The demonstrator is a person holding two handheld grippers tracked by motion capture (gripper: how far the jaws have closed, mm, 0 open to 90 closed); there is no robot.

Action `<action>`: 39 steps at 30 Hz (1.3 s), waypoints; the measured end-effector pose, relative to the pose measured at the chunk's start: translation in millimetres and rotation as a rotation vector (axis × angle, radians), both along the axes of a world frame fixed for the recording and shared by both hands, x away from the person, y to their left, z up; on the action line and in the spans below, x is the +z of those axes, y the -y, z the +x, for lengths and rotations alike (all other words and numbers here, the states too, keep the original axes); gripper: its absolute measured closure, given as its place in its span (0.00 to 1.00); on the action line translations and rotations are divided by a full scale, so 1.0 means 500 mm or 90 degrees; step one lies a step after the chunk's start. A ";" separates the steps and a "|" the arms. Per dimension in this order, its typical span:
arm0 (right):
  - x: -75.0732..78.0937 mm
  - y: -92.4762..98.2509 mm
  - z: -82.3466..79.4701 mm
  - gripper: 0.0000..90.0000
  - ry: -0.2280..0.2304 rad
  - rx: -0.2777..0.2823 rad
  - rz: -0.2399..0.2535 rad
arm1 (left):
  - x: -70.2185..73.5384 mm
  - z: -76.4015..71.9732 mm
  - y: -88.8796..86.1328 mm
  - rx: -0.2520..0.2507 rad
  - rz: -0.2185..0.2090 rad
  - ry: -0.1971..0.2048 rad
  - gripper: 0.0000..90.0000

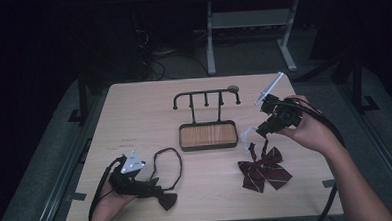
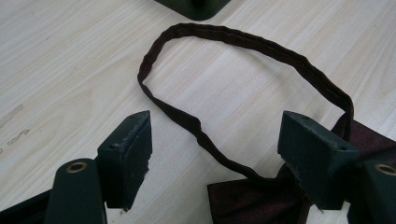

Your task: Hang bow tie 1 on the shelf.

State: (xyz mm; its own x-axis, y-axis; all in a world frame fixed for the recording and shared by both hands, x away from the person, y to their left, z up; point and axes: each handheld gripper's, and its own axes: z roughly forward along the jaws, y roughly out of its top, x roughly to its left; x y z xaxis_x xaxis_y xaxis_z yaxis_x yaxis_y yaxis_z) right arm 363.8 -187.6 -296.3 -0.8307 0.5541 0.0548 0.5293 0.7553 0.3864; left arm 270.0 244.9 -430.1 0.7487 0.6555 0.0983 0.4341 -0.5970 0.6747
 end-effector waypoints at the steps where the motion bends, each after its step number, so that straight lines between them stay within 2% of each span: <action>1: 0.007 -0.003 0.001 0.93 0.002 0.003 -0.001 | 0.000 0.000 0.000 0.000 0.000 0.000 0.30; 26: 0.065 -0.026 0.028 0.93 0.014 0.011 0.009 | 0.001 0.000 -0.001 -0.002 -0.003 0.000 0.30; 39: 0.097 -0.044 0.050 0.93 0.032 0.008 0.010 | 0.003 -0.001 -0.002 -0.001 -0.004 -0.002 0.30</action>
State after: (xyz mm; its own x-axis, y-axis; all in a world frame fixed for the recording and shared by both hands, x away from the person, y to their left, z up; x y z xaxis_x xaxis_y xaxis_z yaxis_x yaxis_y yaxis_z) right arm 388.9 -165.6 -247.9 -0.8396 0.5428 0.0215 0.4995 0.7559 0.4234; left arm 269.5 245.7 -428.8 0.7503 0.6546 0.0923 0.4344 -0.5935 0.6775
